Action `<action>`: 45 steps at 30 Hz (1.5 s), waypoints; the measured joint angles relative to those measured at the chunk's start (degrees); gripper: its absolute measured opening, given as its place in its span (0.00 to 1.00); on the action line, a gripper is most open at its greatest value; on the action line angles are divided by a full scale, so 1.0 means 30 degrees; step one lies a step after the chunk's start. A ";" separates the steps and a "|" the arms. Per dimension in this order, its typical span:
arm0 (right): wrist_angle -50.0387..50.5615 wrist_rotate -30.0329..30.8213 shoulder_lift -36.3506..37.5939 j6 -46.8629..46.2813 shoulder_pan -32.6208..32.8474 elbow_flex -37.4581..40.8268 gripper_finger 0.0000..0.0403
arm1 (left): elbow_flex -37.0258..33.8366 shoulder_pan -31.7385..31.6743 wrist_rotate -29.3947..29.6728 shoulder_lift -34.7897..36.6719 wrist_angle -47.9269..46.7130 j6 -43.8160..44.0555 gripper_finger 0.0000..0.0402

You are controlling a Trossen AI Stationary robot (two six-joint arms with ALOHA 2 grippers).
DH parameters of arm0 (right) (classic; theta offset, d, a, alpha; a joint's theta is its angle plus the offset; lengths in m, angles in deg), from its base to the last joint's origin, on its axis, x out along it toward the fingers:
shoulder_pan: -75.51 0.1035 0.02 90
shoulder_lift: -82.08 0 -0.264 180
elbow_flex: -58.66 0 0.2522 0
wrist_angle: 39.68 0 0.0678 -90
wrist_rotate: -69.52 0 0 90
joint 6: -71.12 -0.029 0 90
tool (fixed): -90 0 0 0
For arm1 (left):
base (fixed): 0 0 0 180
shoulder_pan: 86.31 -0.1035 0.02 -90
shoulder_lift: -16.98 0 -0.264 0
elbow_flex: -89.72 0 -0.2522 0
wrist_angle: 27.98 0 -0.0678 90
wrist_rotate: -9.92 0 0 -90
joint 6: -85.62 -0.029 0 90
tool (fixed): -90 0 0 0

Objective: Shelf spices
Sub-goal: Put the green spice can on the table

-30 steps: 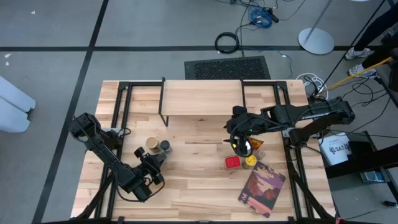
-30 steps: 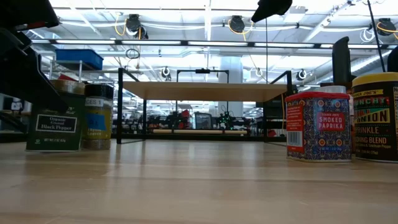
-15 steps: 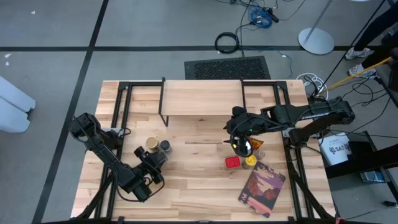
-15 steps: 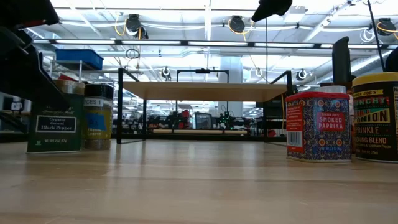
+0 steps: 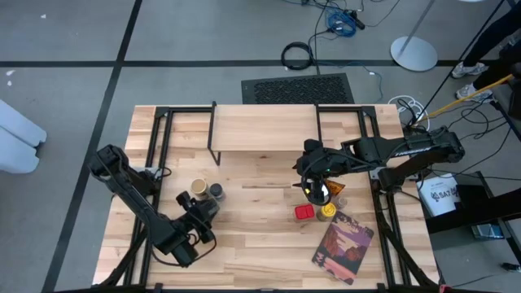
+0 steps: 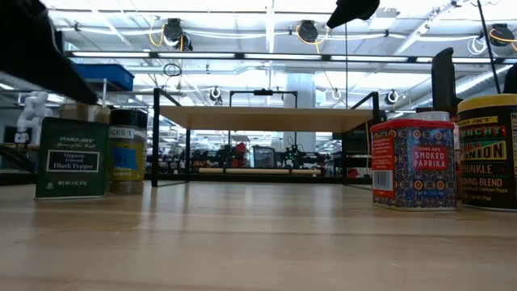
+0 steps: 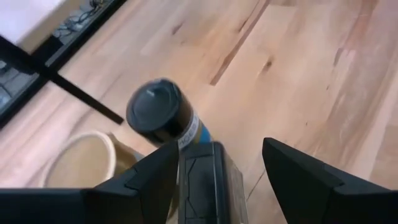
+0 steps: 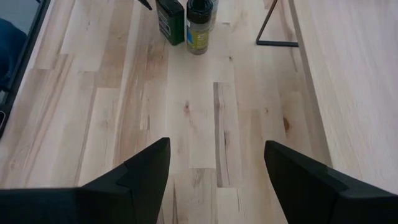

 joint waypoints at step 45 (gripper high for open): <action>0.1105 0.0186 0.0001 -0.0561 0.2910 0.0000 0.46 | 0.3971 -0.4954 -0.0989 0.4139 0.5846 -1.0878 0.60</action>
